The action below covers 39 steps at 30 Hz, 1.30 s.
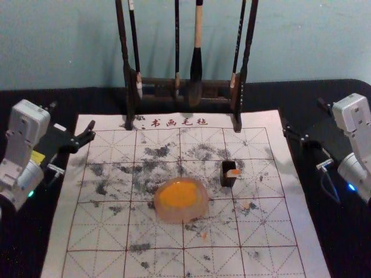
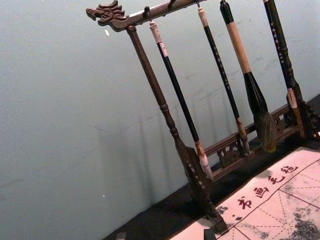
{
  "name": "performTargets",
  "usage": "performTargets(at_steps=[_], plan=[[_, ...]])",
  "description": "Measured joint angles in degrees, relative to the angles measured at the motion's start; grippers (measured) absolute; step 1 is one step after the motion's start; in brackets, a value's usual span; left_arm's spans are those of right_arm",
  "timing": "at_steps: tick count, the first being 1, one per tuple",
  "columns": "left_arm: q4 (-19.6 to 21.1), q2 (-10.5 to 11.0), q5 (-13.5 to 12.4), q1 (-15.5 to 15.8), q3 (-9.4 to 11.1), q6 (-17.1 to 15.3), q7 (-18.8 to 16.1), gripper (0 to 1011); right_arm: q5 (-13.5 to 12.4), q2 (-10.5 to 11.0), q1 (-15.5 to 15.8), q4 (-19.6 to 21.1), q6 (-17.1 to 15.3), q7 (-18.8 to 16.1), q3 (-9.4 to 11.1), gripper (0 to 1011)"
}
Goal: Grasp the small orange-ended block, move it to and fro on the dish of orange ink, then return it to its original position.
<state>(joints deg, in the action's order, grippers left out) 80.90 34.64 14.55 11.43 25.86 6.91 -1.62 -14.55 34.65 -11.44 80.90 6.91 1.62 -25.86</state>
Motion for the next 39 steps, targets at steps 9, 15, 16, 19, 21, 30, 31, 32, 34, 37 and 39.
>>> performTargets(at_steps=[9, 15, 16, 19, 21, 30, 31, 32, 34, 37, 39], plan=[[0.0, 0.0, 0.0, 0.0, 0.0, 0.0, 0.0, 1001, 0.0, 0.0, 0.0, 0.0, 0.0, 0.0, 0.0, 1000], [0.0, 0.0, 0.0, 0.0, 0.0, 0.0, 0.0, 1001, 0.0, 0.0, 0.0, 0.0, 0.0, 0.0, 0.0, 1000], [0.0, 0.0, 0.0, 0.0, 0.0, 0.0, 0.0, 1002, 0.0, 0.0, 0.0, 0.0, 0.0, 0.0, 0.0, 1000], [0.0, 0.0, 0.0, 0.0, 0.0, 0.0, 0.0, 1001, 0.0, 0.0, 0.0, 0.0, 0.0, 0.0, 0.0, 1000], [0.0, 0.0, 0.0, 0.0, 0.0, 0.0, 0.0, 1001, 0.0, 0.0, 0.0, 0.0, 0.0, 0.0, 0.0, 1000], [0.0, 0.0, 0.0, 0.0, 0.0, 0.0, 0.0, 1001, 0.0, 0.0, 0.0, 0.0, 0.0, 0.0, 0.0, 1000], [0.0, 0.0, 0.0, 0.0, 0.0, 0.0, 0.0, 1001, 0.0, 0.0, 0.0, 0.0, 0.0, 0.0, 0.0, 1000], [0.0, 0.0, 0.0, 0.0, 0.0, 0.0, 0.0, 1001, 0.0, 0.0, 0.0, 0.0, 0.0, 0.0, 0.0, 1000], [0.0, 0.0, 0.0, 0.0, 0.0, 0.0, 0.0, 1001, 0.0, 0.0, 0.0, 0.0, 0.0, 0.0, 0.0, 1000], [0.0, 0.0, 0.0, 0.0, 0.0, 0.0, 0.0, 1001, 0.0, 0.0, 0.0, 0.0, 0.0, 0.0, 0.0, 1000], [0.0, 0.0, 0.0, 0.0, 0.0, 0.0, 0.0, 1001, 0.0, 0.0, 0.0, 0.0, 0.0, 0.0, 0.0, 1000]])
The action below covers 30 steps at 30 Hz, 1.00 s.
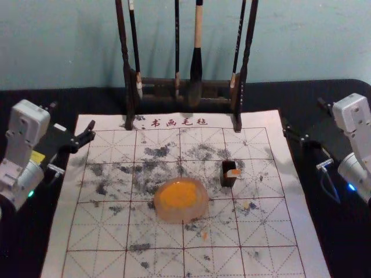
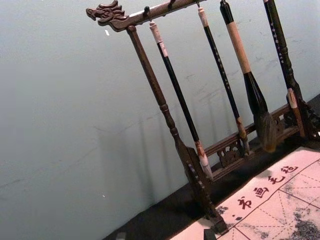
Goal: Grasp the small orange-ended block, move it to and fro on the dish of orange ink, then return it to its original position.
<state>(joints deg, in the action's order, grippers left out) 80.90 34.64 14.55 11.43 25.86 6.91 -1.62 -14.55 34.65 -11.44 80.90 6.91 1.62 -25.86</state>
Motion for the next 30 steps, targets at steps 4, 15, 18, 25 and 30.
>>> performTargets(at_steps=[4, 15, 18, 25, 30], plan=[[0.0, 0.0, 0.0, 0.0, 0.0, 0.0, 0.0, 1001, 0.0, 0.0, 0.0, 0.0, 0.0, 0.0, 0.0, 1000], [0.0, 0.0, 0.0, 0.0, 0.0, 0.0, 0.0, 1001, -0.5, 0.6, 0.9, 1.0, 1.4, -4.5, 0.7, 1000], [0.0, 0.0, 0.0, 0.0, 0.0, 0.0, 0.0, 1001, -0.8, 1.2, 1.5, 2.0, 1.5, -6.4, 1.0, 1000], [0.0, 0.0, 0.0, 0.0, 0.0, 0.0, 0.0, 1001, -4.1, 3.2, 3.4, 4.7, 2.6, -13.2, 1.9, 1000], [0.0, 0.0, 0.0, 0.0, 0.0, 0.0, 0.0, 1001, -7.2, 5.1, 4.3, 5.7, 4.3, -20.4, 2.1, 1000]])
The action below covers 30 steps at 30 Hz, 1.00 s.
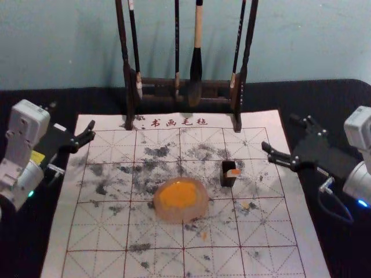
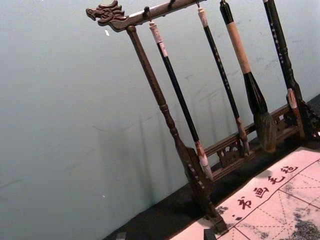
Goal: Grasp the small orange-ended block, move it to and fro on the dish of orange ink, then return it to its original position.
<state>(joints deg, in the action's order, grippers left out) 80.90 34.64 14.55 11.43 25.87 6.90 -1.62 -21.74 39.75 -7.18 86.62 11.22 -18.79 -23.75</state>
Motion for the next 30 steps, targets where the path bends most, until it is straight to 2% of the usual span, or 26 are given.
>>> performTargets(at_steps=[1, 3, 4, 8, 10, 11, 15, 20, 30], plan=[[0.0, 0.0, 0.0, 0.0, 0.0, 0.0, 0.0, 1001, -0.7, 0.6, 0.1, 0.2, 0.8, -2.4, -0.1, 1000], [0.0, 0.0, 0.0, 0.0, 0.0, 0.0, 0.0, 1001, -1.4, 1.0, 0.2, 0.3, 1.5, -4.8, -0.2, 1000], [0.0, 0.0, 0.0, 0.0, 0.0, 0.0, 0.0, 1001, -2.2, 1.5, 0.2, 0.3, 2.5, -7.5, -0.5, 1000], [0.0, 0.0, 0.0, 0.0, 0.0, 0.0, 0.0, 1001, -3.1, 2.1, -0.3, -0.2, 4.3, -13.0, -1.3, 1000], [0.0, 0.0, 0.0, 0.0, 0.0, 0.0, 0.0, 1002, -3.2, 2.1, -1.1, -1.1, 5.3, -17.1, -2.4, 1000], [0.0, 0.0, 0.0, 0.0, 0.0, 0.0, 0.0, 1001, -3.2, 2.1, -1.1, -1.1, 5.3, -17.1, -2.4, 1000], [0.0, 0.0, 0.0, 0.0, 0.0, 0.0, 0.0, 1001, -2.3, 1.5, -3.0, -3.1, 5.5, -21.6, -4.0, 1000], [0.0, 0.0, 0.0, 0.0, 0.0, 0.0, 0.0, 1001, -0.3, 0.2, -5.2, -5.6, 5.0, -24.0, -5.3, 1000], [0.0, 0.0, 0.0, 0.0, 0.0, 0.0, 0.0, 1001, 4.1, -2.6, -9.8, -10.7, 5.4, -26.3, -6.8, 1000]])
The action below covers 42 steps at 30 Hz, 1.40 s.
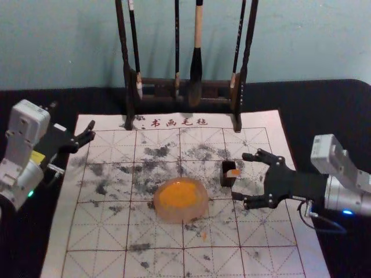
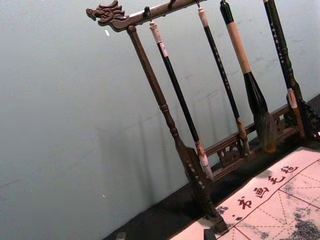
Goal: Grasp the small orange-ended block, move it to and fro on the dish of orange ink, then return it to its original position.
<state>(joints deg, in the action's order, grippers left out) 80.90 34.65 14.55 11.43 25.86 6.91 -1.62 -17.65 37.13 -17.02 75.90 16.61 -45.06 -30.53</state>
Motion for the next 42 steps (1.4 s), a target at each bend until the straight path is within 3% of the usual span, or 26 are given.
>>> performTargets(at_steps=[8, 16, 21, 26, 34, 42], plan=[[0.0, 0.0, 0.0, 0.0, 0.0, 0.0, 0.0, 1001, 2.9, -1.2, -4.4, -3.4, -0.5, -1.8, -1.7, 1000], [0.0, 0.0, 0.0, 0.0, 0.0, 0.0, 0.0, 1001, 3.4, -2.0, -6.9, -5.1, -2.0, -2.8, -2.4, 1000], [0.0, 0.0, 0.0, 0.0, 0.0, 0.0, 0.0, 1001, 1.5, -3.6, -7.8, -8.7, 0.7, -4.6, -2.6, 1000], [0.0, 0.0, 0.0, 0.0, 0.0, 0.0, 0.0, 1001, 1.5, -4.4, -8.4, -11.2, 1.8, -5.1, -3.2, 1000], [0.0, 0.0, 0.0, 0.0, 0.0, 0.0, 0.0, 1001, 1.5, -5.6, -8.8, -13.5, 4.2, -5.0, -3.3, 1000], [0.0, 0.0, 0.0, 0.0, 0.0, 0.0, 0.0, 1001, -0.3, -6.9, -8.6, -15.0, 7.9, -5.6, -2.3, 1000]])
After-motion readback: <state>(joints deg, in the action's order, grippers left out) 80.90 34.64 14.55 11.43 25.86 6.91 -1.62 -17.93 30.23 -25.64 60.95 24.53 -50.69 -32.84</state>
